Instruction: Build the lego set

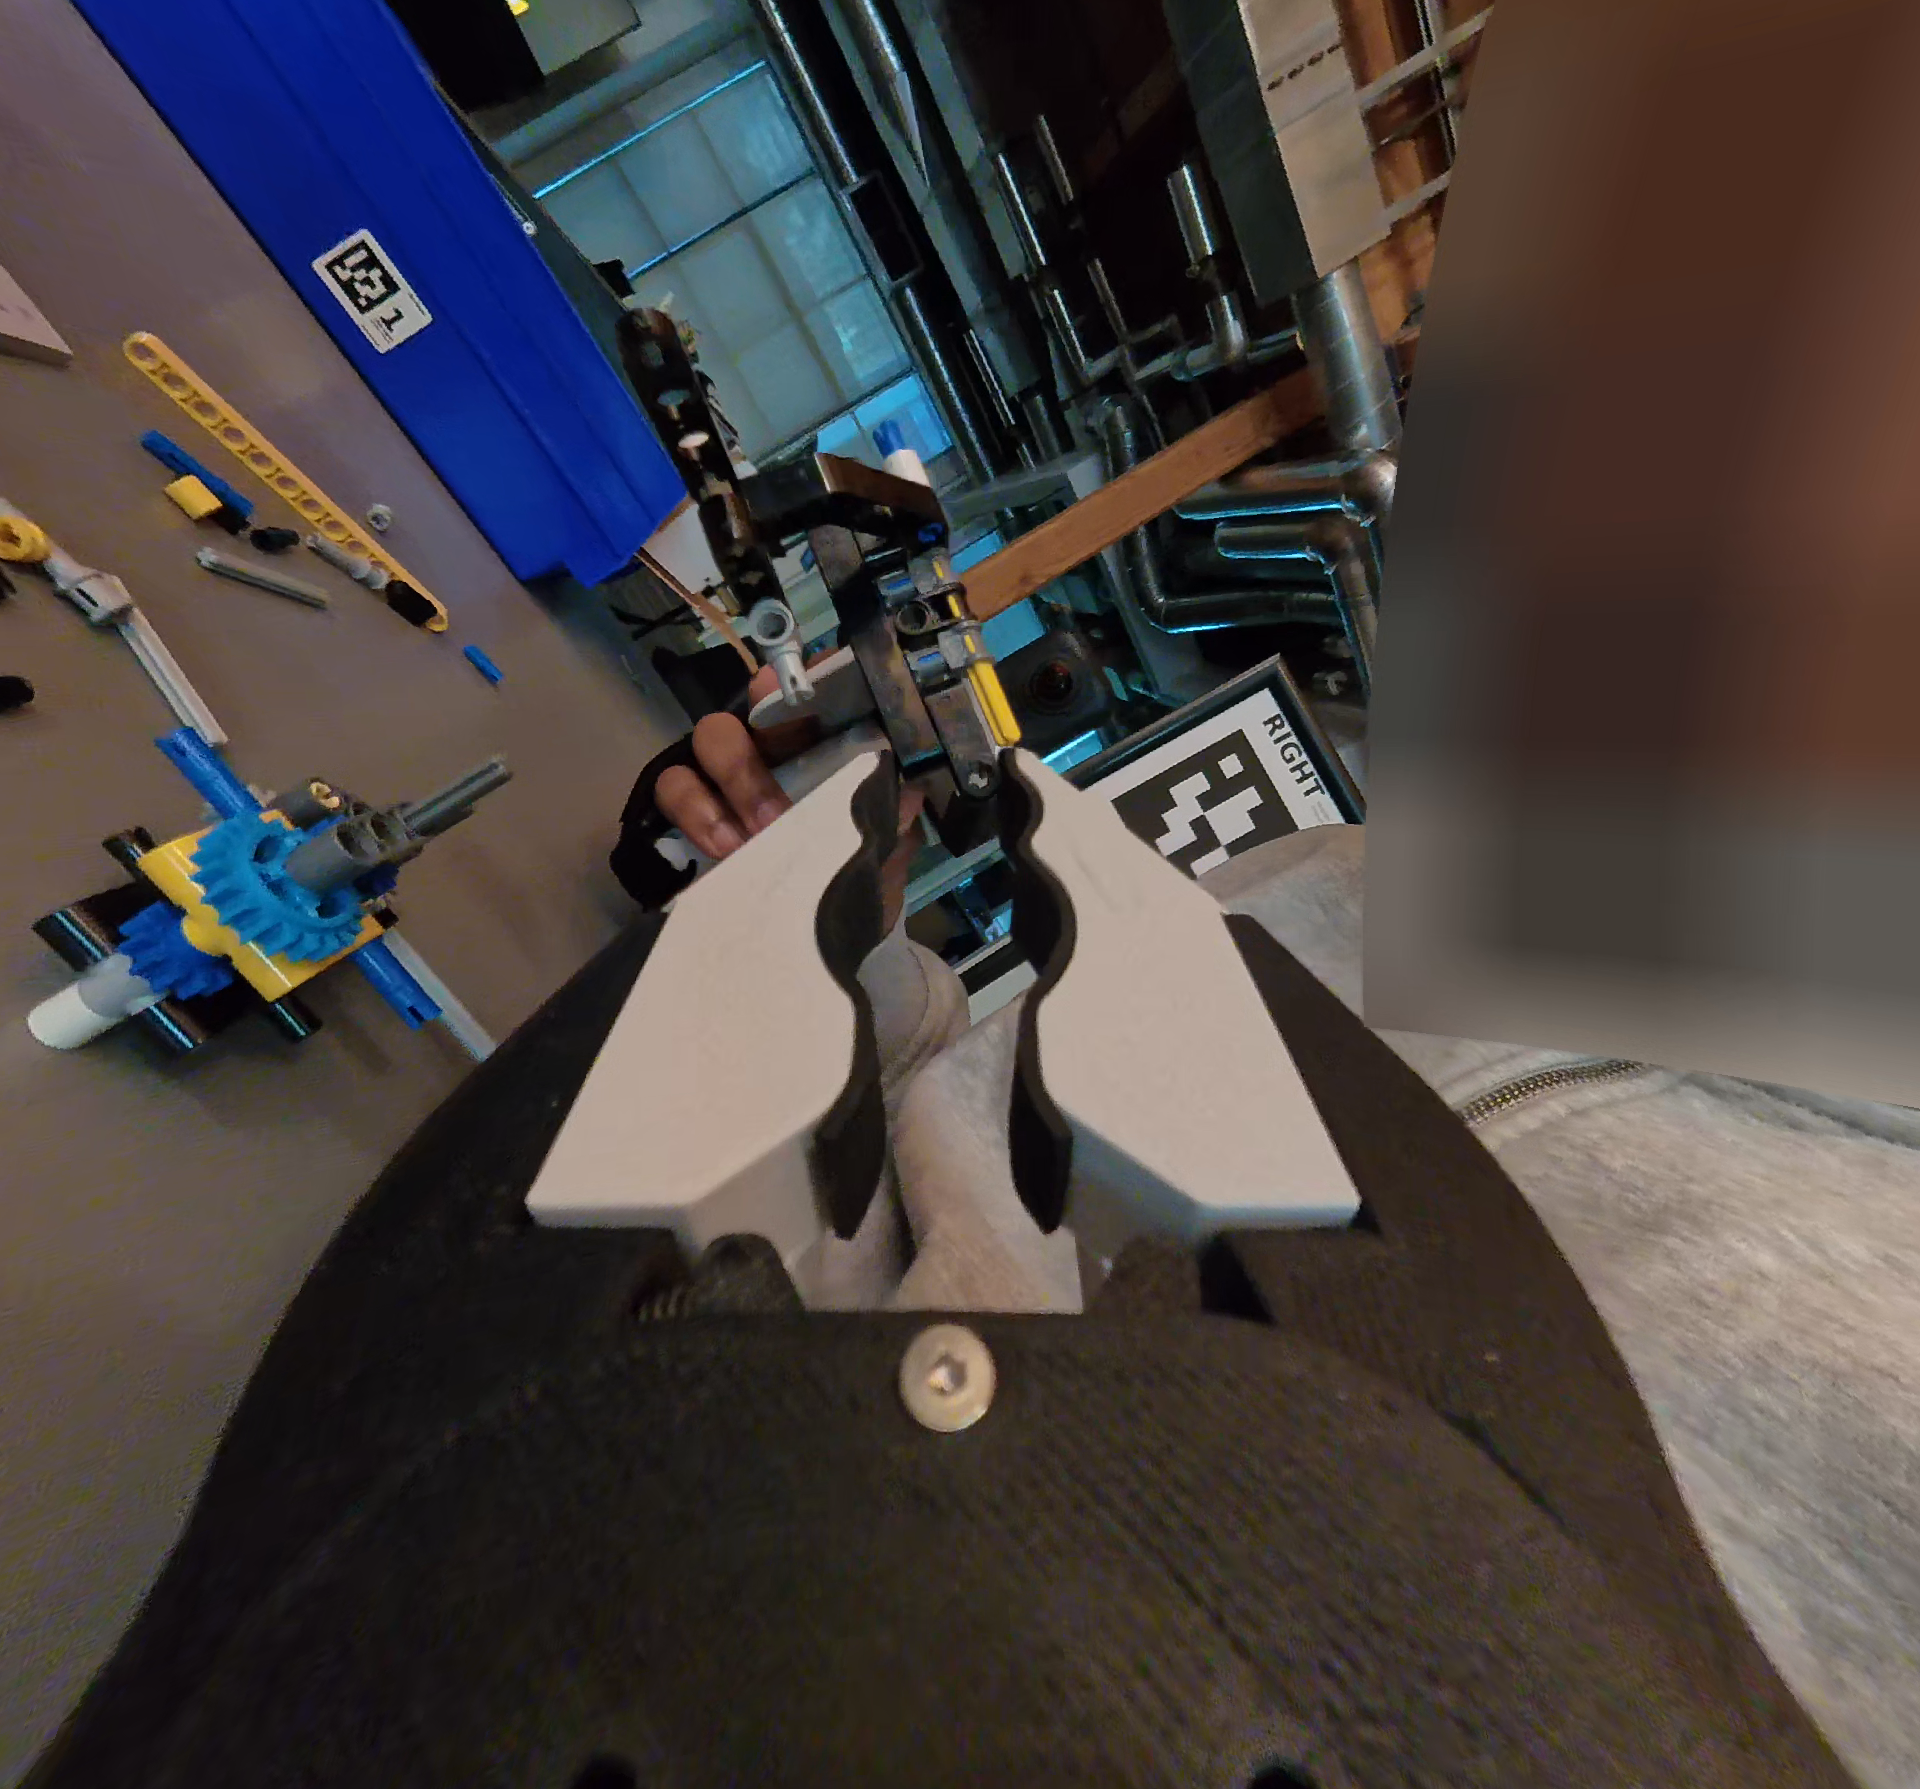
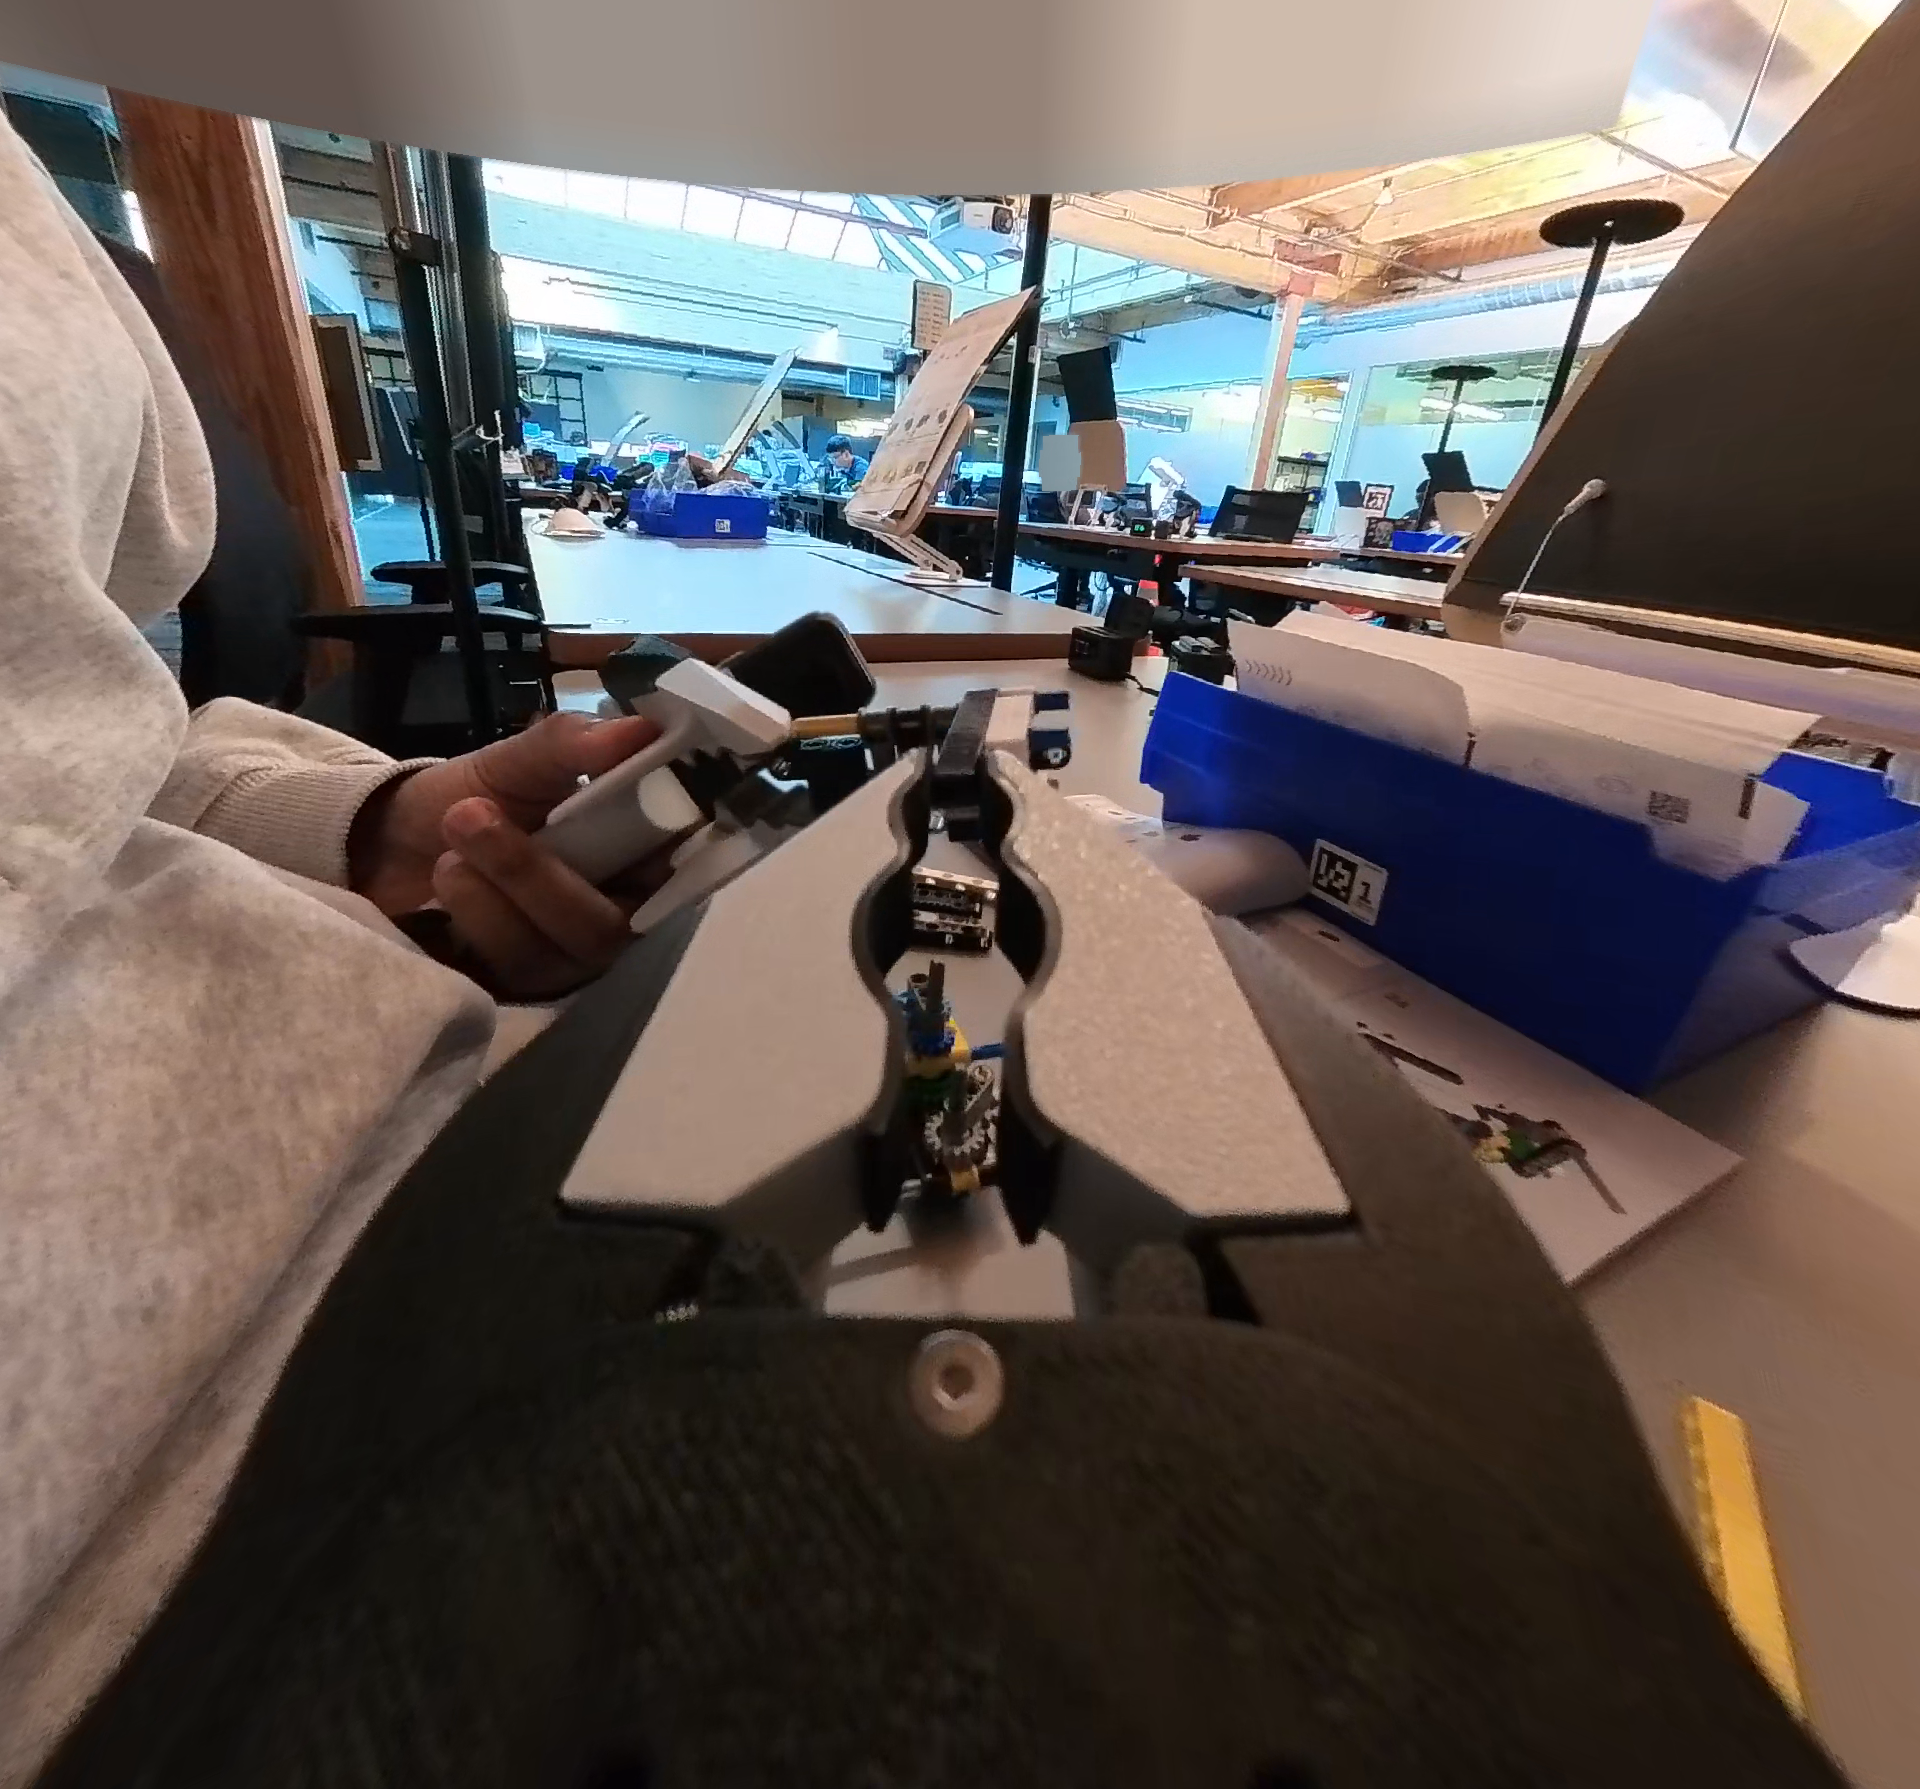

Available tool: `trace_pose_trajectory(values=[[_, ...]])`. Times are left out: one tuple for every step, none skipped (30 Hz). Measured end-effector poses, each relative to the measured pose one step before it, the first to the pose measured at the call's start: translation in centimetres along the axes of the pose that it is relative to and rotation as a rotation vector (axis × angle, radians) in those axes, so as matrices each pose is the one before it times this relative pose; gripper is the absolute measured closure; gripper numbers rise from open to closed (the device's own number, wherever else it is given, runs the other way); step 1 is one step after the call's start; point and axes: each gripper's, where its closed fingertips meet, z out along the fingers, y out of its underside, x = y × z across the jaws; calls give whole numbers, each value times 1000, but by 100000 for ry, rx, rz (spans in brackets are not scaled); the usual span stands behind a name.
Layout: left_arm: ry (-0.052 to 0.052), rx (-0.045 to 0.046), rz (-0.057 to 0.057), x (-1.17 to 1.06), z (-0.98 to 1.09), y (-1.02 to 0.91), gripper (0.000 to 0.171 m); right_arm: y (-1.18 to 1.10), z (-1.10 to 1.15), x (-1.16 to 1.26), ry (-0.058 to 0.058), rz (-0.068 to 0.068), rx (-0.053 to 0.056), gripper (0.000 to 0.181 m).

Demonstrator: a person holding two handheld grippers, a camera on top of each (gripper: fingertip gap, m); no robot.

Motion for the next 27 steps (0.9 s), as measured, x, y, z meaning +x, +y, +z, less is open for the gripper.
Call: trace_pose_trajectory(values=[[-389,65,509,-26,-23,-20,156,50,11,10,15,-5,-244,174],[-329,89,375,-22,-20,-26,156,40,13,12,30,5,-244,174],[-303,131,368,-18,-17,-32,156,59,20,5,21,62,-226,174],[-295,89,350,-24,-23,-22,156,42,5,9,-16,101,-191,174],[-201,-22,274,-11,-10,-2,156,34,8,-3,-44,69,-140,174],[-146,5,191,-12,-15,-14,156,23,0,4,-22,27,-149,174],[-112,55,117,-10,-6,-11,156,24,9,0,-1,-12,-151,174],[-83,126,107,-14,-12,-22,156,20,1,3,2,-40,-128,174],[-42,47,41,-9,-5,-12,156,14,3,-3,15,-71,-96,174],[-8,35,-11,0,-6,-11,156,14,14,-5,9,-70,-81,174],[-7,9,-38,-15,-14,2,156,12,-5,10,-11,-29,-79,174],[24,-39,-104,-17,1,1,156,11,5,-1,-9,-19,-65,174],[57,-19,-151,-4,-3,5,156,6,-3,4,13,-36,-40,174],[53,1,-130,-6,-1,2,156,4,8,-2,31,-63,-25,174],[75,-98,-149,-15,2,19,156,3,-2,1,41,-78,-25,174],[69,-74,-183,-5,-2,5,156,9,6,8,38,-45,-52,174],[-17,42,-116,-16,-7,-10,156,25,2,10,21,23,-91,174],[-70,23,-44,-29,-8,-7,156,25,2,7,19,65,-92,174],[-89,45,65,-3,-15,-15,156,24,13,7,19,54,-74,174],[-153,56,129,-17,-14,-17,156,25,2,10,25,25,-88,174],[-139,21,151,-8,-5,-11,156,27,11,2,28,6,-97,174],[-145,-37,149,-14,-13,-15,156,25,2,9,16,29,-88,174],[-77,-65,119,-11,-10,-1,156,9,7,4,-12,59,-48,174],[-50,-38,36,-1,-8,-5,156,17,6,3,-14,56,-36,174],[-78,46,50,-15,-5,-12,156,10,6,8,11,45,-57,174],[-102,25,83,-6,-8,-7,156,21,4,9,22,42,-63,174],[-22,-21,44,-6,-1,3,156,4,-1,7,-9,23,-21,174]])
